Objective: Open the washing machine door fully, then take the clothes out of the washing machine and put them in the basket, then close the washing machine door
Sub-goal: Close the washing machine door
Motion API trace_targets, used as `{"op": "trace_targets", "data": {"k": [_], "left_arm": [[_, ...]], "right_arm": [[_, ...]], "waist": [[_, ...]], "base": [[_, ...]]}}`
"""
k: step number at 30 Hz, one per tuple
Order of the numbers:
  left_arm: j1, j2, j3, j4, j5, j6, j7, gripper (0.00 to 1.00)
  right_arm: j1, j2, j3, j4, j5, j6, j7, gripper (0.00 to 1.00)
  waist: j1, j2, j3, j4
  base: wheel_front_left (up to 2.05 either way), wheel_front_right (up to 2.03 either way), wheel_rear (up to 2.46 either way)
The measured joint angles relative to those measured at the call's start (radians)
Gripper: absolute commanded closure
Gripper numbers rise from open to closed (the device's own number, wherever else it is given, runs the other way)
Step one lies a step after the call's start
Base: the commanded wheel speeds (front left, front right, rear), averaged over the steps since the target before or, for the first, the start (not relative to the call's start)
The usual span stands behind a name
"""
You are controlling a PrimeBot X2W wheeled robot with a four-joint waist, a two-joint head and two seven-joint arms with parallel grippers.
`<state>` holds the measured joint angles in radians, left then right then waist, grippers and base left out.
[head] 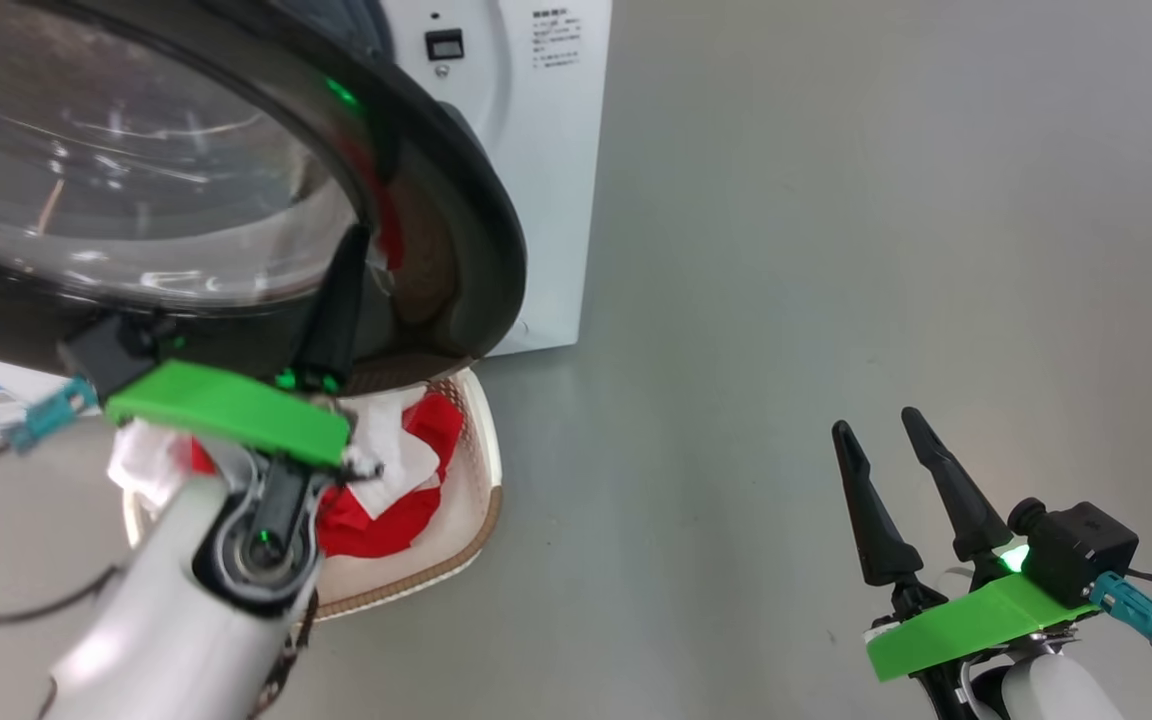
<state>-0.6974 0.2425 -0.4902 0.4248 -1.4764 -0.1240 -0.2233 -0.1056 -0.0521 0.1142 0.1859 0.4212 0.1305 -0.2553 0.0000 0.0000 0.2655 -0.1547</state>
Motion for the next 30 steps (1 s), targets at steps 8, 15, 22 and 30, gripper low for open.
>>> {"op": "trace_targets", "data": {"k": [8,15,22,30], "left_arm": [[0.117,0.008,-0.008,0.002,-0.002,0.000,-0.025,0.00],[0.236,0.004,0.043,0.016,0.052,0.000,-0.027,0.00],[0.370,-0.008,0.091,-0.002,0.133,0.000,-0.029,0.00],[0.505,-0.009,0.159,-0.012,0.263,0.000,-0.029,0.00]], "right_arm": [[0.023,-0.006,-0.008,0.003,-0.005,0.000,0.000,0.00],[0.053,-0.011,-0.014,0.009,-0.009,0.000,0.000,0.00],[0.104,-0.017,-0.032,0.013,-0.017,0.000,0.000,0.00],[0.159,-0.026,-0.040,0.015,-0.018,0.000,0.000,0.00]], "waist": [[0.0000,0.0000,-0.039,0.032],[0.0000,0.0000,-0.080,0.059],[0.0000,0.0000,-0.125,0.086],[0.0000,0.0000,-0.178,0.127]], "base": [[0.00,0.00,0.00],[0.00,0.00,0.00],[0.00,0.00,0.00],[0.00,0.00,0.00]]}}
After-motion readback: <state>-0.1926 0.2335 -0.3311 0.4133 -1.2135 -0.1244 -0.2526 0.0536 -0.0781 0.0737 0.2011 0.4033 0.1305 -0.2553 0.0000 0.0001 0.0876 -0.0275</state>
